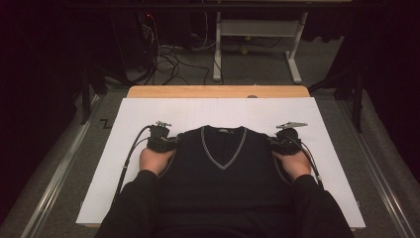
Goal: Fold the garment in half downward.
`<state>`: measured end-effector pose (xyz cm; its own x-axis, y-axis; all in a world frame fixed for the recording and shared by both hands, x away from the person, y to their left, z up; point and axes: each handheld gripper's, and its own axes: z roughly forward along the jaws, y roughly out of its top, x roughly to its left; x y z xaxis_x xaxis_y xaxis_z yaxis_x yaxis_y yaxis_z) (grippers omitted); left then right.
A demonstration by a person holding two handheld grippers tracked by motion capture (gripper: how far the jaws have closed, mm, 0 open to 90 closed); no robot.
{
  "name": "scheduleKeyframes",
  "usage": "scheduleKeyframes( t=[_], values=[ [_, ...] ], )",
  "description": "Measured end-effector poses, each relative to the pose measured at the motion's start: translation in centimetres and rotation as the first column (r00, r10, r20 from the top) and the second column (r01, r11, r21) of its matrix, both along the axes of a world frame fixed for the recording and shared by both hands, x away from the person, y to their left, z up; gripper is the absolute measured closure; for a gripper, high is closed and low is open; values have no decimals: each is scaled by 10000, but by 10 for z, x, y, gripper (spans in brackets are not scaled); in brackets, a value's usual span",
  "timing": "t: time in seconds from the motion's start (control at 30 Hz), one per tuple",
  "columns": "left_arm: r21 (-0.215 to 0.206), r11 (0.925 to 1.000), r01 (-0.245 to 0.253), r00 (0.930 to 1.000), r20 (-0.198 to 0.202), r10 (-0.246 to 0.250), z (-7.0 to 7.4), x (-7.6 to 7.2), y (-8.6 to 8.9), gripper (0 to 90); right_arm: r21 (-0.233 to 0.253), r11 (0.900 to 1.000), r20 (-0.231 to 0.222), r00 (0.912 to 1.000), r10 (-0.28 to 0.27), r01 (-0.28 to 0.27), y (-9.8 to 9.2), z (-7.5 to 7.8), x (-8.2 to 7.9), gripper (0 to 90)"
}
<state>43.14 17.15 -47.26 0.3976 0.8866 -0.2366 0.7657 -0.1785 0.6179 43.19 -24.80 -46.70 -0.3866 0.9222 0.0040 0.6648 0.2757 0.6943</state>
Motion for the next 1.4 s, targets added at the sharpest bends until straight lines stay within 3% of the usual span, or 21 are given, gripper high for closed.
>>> scheduleKeyframes(
  t=[0.13,0.23,0.33,0.47,0.7,0.83,0.9,1.0,1.1,1.2,1.4],
  values=[
    [28,9997,-243,9989,406,242,5,-1,3,726,-105,9999,295,9996,8,-5,-1,3,0,783],
    [-354,9983,-468,9953,834,496,14,-2,9,731,-80,10000,670,9978,1,4,-2,9,-1,783],
    [-643,9959,-631,9896,1249,708,23,-2,12,734,-5,10000,1155,9933,-61,62,-2,18,-2,783],
    [-564,9959,-713,9788,1885,808,35,-3,13,735,69,9998,1771,9840,-198,189,-2,29,-2,783],
    [-671,9939,-879,9472,3033,1043,59,-6,16,734,194,9994,2863,9575,-345,302,3,57,-3,782],
    [-743,9919,-1026,9279,3521,1224,80,-4,22,733,363,9988,3485,9363,-443,338,4,79,-2,783],
    [-818,9909,-1070,9155,3806,1303,91,-5,24,733,440,9986,3745,9261,-452,310,5,89,-3,782],
    [-885,9907,-1037,8930,4304,1319,107,-6,25,733,617,9978,4263,9032,-492,253,7,103,-4,782],
    [-675,9935,-914,8761,4688,1125,121,-8,23,733,685,9971,4592,8863,-598,318,7,114,-6,782],
    [-786,9932,-864,8715,4770,1136,125,-9,22,733,801,9962,4708,8797,-672,333,6,121,-6,782],
    [-870,9934,-748,8901,4433,1059,110,-10,20,731,768,9968,4479,8925,-534,210,5,111,-8,781]
  ],
)
